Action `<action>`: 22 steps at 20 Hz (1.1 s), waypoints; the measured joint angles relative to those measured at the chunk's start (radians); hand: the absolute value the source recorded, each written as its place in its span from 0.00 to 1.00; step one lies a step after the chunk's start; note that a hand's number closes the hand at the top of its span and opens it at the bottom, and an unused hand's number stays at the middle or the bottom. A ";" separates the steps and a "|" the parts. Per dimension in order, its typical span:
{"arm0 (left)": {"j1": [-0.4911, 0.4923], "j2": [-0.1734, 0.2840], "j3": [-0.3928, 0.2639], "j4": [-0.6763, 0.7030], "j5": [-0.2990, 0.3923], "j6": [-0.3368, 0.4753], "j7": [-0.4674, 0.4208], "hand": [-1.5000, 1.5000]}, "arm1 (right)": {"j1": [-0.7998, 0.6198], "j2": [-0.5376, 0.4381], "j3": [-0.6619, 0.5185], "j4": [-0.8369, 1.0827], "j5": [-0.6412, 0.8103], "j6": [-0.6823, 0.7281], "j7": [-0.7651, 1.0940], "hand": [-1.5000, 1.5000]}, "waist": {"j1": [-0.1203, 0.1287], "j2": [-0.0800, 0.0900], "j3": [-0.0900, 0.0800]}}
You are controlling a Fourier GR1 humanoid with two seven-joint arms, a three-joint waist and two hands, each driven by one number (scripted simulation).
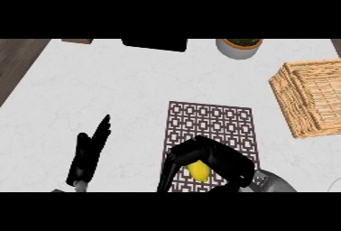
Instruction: Pick the lemon from the placemat and place it in the basket
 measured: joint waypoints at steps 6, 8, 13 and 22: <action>0.063 0.061 0.068 -0.009 0.066 -0.048 0.017 0.50 | -0.089 0.078 0.245 -0.032 0.301 -0.054 0.104 0.00 | -0.090 -0.023 0.005; 0.080 0.075 0.084 -0.019 0.081 -0.055 0.025 0.50 | -0.151 0.055 0.247 -0.050 0.411 -0.074 0.154 0.00 | -0.109 -0.028 0.005; 0.102 0.090 0.110 -0.032 0.099 -0.063 0.031 0.50 | -0.350 -0.003 0.182 -0.113 0.554 -0.007 0.324 0.00 | -0.134 -0.028 0.005; 0.112 0.109 0.153 -0.019 0.129 -0.111 0.001 0.50 | -0.662 -0.102 0.016 -0.173 0.375 0.384 0.588 0.00 | -0.146 -0.022 0.003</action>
